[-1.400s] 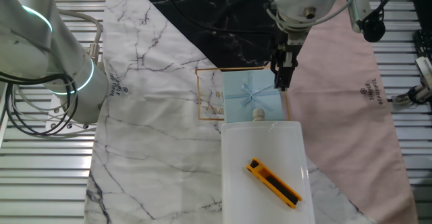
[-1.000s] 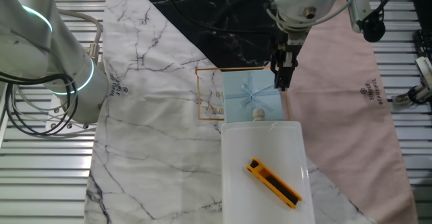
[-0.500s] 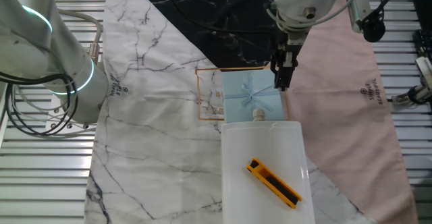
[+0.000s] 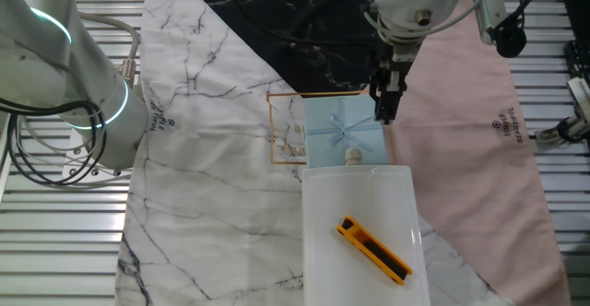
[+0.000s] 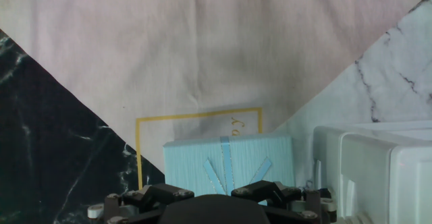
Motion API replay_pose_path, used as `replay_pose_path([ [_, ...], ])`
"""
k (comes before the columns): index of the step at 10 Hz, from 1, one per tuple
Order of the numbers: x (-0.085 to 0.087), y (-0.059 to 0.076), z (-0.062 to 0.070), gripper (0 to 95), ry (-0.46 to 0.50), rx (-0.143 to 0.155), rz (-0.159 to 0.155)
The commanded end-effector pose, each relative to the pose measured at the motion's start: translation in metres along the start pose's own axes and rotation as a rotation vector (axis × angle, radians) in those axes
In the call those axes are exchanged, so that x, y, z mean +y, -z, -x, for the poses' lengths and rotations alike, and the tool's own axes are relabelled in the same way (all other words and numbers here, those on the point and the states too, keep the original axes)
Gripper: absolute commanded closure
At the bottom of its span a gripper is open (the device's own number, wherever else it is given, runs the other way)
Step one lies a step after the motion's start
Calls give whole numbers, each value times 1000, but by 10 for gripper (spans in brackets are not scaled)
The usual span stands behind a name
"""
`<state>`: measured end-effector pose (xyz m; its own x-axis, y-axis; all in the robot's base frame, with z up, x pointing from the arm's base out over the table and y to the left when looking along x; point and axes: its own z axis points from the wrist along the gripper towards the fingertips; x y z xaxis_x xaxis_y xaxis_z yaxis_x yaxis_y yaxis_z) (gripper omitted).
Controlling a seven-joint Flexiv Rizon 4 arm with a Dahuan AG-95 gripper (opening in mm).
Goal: Grasp the handle and open the drawer
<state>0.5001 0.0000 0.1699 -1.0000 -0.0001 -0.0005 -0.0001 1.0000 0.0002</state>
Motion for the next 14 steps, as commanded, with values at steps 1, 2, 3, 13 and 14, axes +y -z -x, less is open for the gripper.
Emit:
replay_pose_path([
  [1,0,0,0,0,0,1,0],
  [2,0,0,-1,950,131,-26,-25],
  [3,0,0,-4,950,142,-26,-23],
  [13,0,-1,-6,950,147,-30,-29],
  [14,0,-1,-6,950,147,-30,-29],
])
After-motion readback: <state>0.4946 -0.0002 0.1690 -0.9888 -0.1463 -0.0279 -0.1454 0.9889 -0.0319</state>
